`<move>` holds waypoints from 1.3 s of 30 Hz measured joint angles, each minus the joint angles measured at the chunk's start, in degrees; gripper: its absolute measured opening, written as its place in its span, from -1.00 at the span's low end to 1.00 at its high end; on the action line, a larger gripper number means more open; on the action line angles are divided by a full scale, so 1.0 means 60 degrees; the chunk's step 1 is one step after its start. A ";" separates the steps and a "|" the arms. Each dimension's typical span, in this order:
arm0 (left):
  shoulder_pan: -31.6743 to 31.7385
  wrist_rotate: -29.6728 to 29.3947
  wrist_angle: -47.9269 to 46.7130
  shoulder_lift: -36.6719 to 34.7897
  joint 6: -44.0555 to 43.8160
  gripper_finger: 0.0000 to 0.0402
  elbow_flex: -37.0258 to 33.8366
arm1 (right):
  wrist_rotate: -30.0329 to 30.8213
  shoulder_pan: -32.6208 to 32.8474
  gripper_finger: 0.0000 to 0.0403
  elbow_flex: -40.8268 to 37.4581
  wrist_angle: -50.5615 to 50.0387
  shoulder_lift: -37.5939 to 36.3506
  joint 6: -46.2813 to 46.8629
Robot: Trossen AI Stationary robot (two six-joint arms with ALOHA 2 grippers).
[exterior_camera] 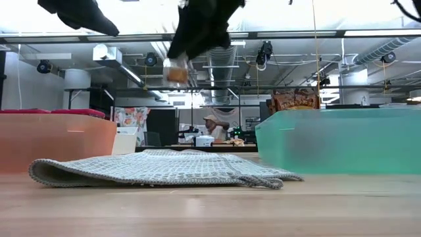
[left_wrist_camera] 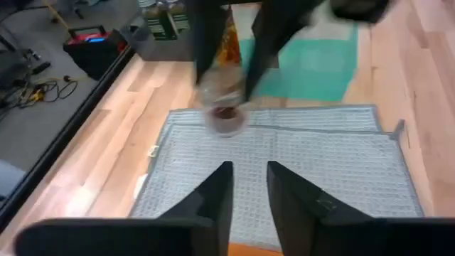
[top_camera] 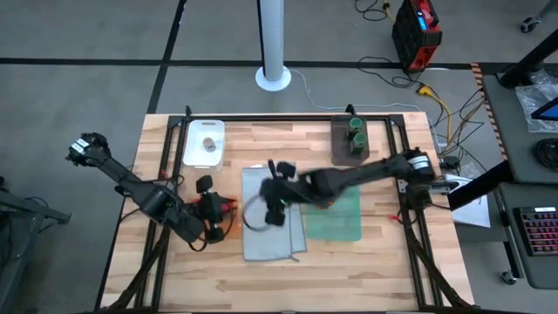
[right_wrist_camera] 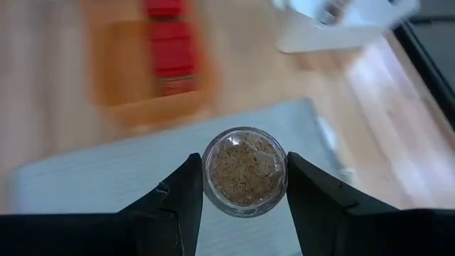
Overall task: Sort spices by type
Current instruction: Put the brown seasoning bottle into the white bin
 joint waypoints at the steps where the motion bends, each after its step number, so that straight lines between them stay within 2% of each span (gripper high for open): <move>1: -0.0018 0.0004 0.0194 0.0067 0.0053 -0.61 -0.0106 | 0.0004 0.0235 -0.22 -0.0295 0.0303 -0.0196 -0.0006; 6: -0.0028 0.0293 0.1417 0.0619 0.0543 -0.34 -0.0535 | 0.0005 0.1170 -0.22 -0.1366 0.2073 -0.0895 -0.0006; 11: -0.0031 0.1405 0.3600 0.1251 0.1995 -0.09 -0.0840 | 0.0551 0.1591 -0.22 -0.1480 0.2264 -0.0773 0.0115; 20: 0.0189 0.1225 0.4214 0.1907 0.2455 0.19 -0.0785 | 0.0650 0.1707 -0.22 -0.1513 0.2890 -0.0702 0.0097; 24: 0.0283 0.0438 0.4339 0.2030 0.2568 0.23 -0.0787 | 0.0488 0.1710 -0.22 -0.1512 0.3117 -0.0702 0.0055; 31: 0.0324 0.0369 0.4987 0.2021 0.3019 0.23 -0.0789 | 0.0439 0.1707 -0.22 -0.1510 0.3375 -0.0702 -0.0046; 39: 0.0364 0.0502 0.5241 0.2032 0.3207 0.11 -0.0789 | 0.0413 0.1707 -0.22 -0.1509 0.3784 -0.0702 -0.0312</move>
